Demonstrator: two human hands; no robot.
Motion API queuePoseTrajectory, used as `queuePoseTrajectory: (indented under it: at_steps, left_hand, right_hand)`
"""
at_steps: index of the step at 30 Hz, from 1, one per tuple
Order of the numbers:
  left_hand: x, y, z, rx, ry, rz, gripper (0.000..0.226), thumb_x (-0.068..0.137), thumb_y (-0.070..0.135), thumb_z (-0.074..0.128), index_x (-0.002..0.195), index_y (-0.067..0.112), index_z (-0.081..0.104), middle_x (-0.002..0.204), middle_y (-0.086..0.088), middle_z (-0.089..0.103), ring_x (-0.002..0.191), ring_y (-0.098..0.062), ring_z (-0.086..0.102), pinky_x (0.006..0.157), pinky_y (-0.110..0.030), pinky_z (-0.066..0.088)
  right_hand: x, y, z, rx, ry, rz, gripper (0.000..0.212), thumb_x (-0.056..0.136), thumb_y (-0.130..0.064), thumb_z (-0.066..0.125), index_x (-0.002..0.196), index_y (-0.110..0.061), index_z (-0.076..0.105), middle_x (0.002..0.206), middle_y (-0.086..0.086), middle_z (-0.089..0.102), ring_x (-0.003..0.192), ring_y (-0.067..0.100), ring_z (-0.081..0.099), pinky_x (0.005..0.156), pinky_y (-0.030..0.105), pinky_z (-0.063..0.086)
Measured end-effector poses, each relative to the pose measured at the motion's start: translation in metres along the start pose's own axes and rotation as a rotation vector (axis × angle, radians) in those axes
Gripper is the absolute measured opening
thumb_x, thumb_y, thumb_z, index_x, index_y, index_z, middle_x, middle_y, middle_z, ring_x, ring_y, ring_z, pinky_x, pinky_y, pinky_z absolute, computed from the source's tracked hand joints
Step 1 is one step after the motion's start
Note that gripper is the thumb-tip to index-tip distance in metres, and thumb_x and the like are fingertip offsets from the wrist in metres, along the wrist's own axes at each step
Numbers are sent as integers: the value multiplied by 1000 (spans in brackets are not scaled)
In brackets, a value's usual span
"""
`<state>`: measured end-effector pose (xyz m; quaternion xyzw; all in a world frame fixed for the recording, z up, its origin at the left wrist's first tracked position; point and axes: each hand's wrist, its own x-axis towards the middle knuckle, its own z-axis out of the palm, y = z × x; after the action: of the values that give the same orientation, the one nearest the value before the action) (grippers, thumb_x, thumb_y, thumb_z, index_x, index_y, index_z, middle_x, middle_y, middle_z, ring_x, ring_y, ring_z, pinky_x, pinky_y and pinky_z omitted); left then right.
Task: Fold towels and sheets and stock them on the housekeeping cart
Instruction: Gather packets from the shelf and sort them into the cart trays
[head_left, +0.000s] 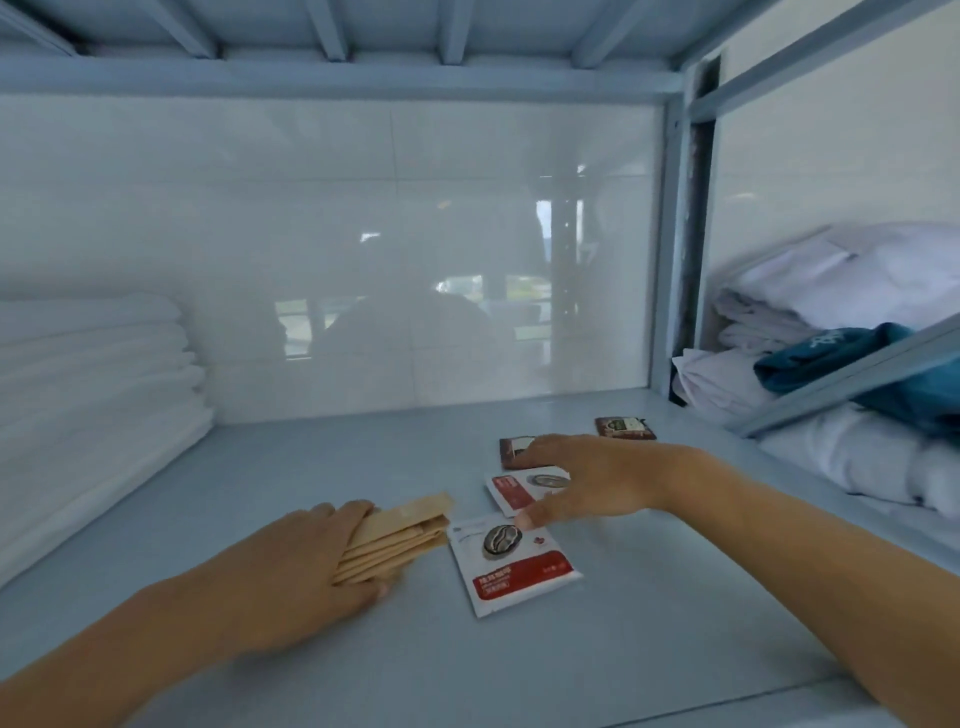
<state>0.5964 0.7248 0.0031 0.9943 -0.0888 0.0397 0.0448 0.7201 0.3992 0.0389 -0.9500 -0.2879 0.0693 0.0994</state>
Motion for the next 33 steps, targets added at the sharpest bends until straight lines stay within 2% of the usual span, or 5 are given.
queuePoseTrajectory:
  at_steps: [3, 9, 17, 26, 33]
  left_hand:
    - [14, 5, -3, -21, -20, -2, 76, 70, 91, 42, 135, 55, 31, 111, 25, 53, 97, 3, 55, 89, -23, 47]
    - [64, 27, -20, 6, 95, 63, 52, 84, 71, 58, 125, 44, 42, 99, 15, 59, 83, -5, 62, 75, -25, 51]
    - [82, 13, 16, -18, 174, 63, 73, 69, 83, 46, 133, 48, 38, 102, 24, 55, 85, 4, 55, 70, -16, 42]
    - [82, 10, 23, -6, 193, 79, 67, 71, 85, 46, 129, 51, 38, 104, 25, 57, 87, 2, 58, 72, -19, 46]
    - [76, 14, 24, -29, 212, 89, 62, 79, 73, 54, 133, 46, 40, 110, 22, 56, 93, 0, 56, 81, -26, 49]
  right_hand:
    - [5, 15, 12, 75, -53, 57, 124, 51, -104, 58, 157, -52, 19, 169, -19, 16, 156, 16, 18, 124, 49, 16]
    - [18, 30, 15, 96, -49, 25, 106, 67, -90, 65, 157, -50, 25, 167, -15, 27, 153, 17, 27, 124, 46, 21]
    - [20, 60, -3, 98, 31, 37, 98, 61, -85, 74, 148, -54, 40, 157, -17, 39, 138, 13, 44, 113, 38, 33]
    - [-7, 111, -29, -35, -90, 317, 128, 47, -88, 79, 157, -45, 29, 167, -12, 26, 153, 20, 27, 122, 45, 21]
    - [12, 94, 0, -67, 88, 298, 68, 94, -57, 63, 154, -30, 45, 161, -1, 40, 146, 24, 39, 119, 40, 28]
